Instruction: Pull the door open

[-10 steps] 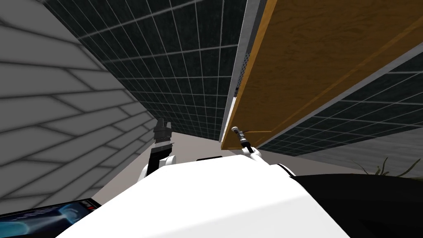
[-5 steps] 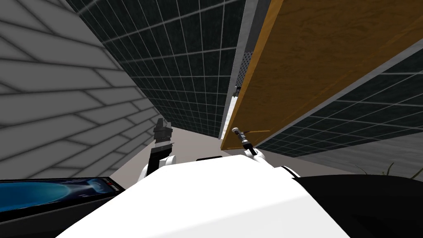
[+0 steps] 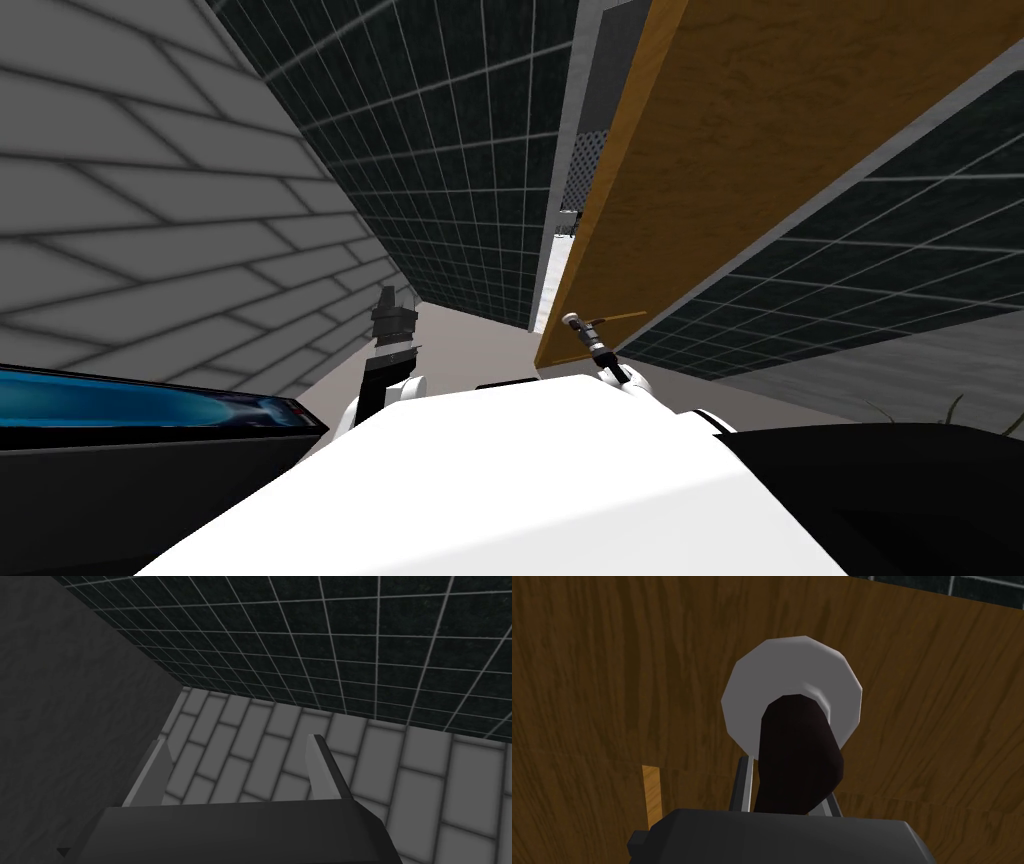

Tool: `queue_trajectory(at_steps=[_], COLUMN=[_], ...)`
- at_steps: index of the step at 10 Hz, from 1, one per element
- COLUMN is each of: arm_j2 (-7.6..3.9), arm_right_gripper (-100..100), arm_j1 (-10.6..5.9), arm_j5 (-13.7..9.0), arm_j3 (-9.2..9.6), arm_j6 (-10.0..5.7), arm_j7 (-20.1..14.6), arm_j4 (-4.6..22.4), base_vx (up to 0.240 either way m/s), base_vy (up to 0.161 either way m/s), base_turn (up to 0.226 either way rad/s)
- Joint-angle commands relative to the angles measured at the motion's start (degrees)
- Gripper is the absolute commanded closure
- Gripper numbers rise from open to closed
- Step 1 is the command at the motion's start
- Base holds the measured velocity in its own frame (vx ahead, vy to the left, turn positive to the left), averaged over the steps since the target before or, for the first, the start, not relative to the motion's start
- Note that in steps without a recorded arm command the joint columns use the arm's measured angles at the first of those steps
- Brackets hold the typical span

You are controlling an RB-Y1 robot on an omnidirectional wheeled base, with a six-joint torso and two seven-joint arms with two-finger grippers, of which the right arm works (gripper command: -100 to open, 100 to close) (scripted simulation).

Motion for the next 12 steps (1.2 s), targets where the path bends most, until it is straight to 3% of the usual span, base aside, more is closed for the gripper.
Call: queue_trajectory(at_steps=[1,5,10,11,12], arm_j2=[-0.6,-2.69,-4.22,-3.88,-4.07], arm_right_gripper=[100,100,100,100,100], arm_j1=[0.63,2.92,4.59,4.61,4.81], arm_j5=[0.14,0.39,0.57,0.59,0.65], arm_j3=[0.42,1.4,2.12,2.18,2.38], arm_j6=[-1.66,-6.24,-9.59,-8.71,-9.69], arm_j7=[-0.63,-2.41,-3.71,-3.62,-3.87], arm_j4=[0.26,1.13,1.76,1.29,1.86], base_vx=[-0.179,-0.203,-0.142,-0.045,-0.129], base_vy=[-0.087,-0.097,-0.061,-0.022,-0.063], base_turn=[0.157,0.174,0.103,0.017,0.162])
